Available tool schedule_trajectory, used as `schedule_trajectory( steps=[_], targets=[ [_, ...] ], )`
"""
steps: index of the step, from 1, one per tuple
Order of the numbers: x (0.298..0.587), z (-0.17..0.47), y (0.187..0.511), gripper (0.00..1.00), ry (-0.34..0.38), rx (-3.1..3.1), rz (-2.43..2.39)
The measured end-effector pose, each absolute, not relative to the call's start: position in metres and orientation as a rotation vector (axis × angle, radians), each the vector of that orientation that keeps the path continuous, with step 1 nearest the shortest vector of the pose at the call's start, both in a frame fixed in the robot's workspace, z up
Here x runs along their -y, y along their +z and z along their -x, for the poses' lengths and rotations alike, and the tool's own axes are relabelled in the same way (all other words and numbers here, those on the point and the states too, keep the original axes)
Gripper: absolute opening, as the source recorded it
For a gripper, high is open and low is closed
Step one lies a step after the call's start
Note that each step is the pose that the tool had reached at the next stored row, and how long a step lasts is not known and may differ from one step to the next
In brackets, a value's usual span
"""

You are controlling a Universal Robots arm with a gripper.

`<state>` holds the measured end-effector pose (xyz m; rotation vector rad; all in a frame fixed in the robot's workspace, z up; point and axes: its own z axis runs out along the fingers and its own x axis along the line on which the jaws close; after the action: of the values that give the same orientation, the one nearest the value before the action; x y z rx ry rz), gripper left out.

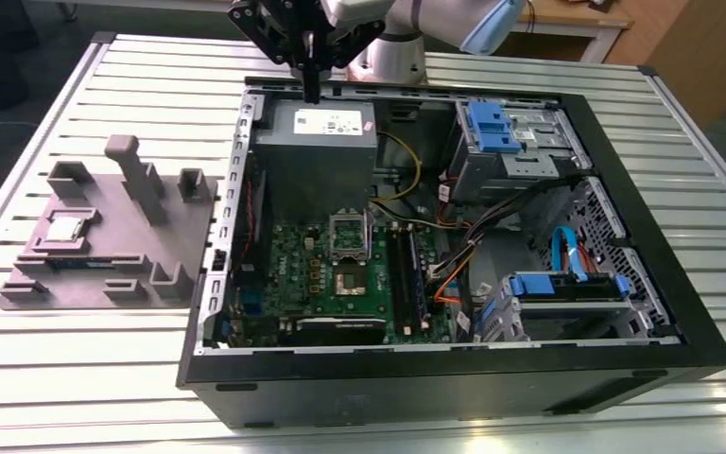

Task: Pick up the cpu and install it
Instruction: 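Reach for the cpu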

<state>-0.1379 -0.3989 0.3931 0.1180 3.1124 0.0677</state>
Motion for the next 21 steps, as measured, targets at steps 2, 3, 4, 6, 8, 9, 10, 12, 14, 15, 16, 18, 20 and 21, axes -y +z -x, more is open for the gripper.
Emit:
schedule_trajectory(
  steps=[2, 3, 4, 6, 8, 9, 10, 12, 14, 15, 16, 18, 20, 21],
  targets=[
    [0.3989, 0.1384, 0.3932, 0.10, 0.068, -3.113, -0.118],
    [0.3989, 0.1386, 0.3931, 0.10, 0.068, -3.112, -0.118],
    [0.3989, 0.1388, 0.3931, 0.10, 0.068, -3.112, -0.118],
    [0.3989, 0.1393, 0.3931, 0.10, 0.068, -3.112, -0.118],
    [0.3989, 0.1400, 0.3930, 0.10, 0.068, -3.113, -0.118],
    [0.3989, 0.1402, 0.3930, 0.10, 0.068, -3.113, -0.118],
    [0.3989, 0.1406, 0.3929, 0.10, 0.068, -3.112, -0.118],
    [0.3989, 0.1411, 0.3929, 0.10, 0.068, -3.113, -0.118],
    [0.3989, 0.1418, 0.3928, 0.10, 0.068, -3.113, -0.118],
    [0.3989, 0.1421, 0.3928, 0.10, 0.068, -3.112, -0.118],
    [0.3989, 0.1424, 0.3927, 0.10, 0.068, -3.113, -0.118],
    [0.3989, 0.1429, 0.3927, 0.10, 0.068, -3.113, -0.118],
    [0.3989, 0.1434, 0.3925, 0.10, 0.068, -3.112, -0.118],
    [0.3989, 0.1437, 0.3926, 0.10, 0.068, -3.113, -0.118]
  ],
)
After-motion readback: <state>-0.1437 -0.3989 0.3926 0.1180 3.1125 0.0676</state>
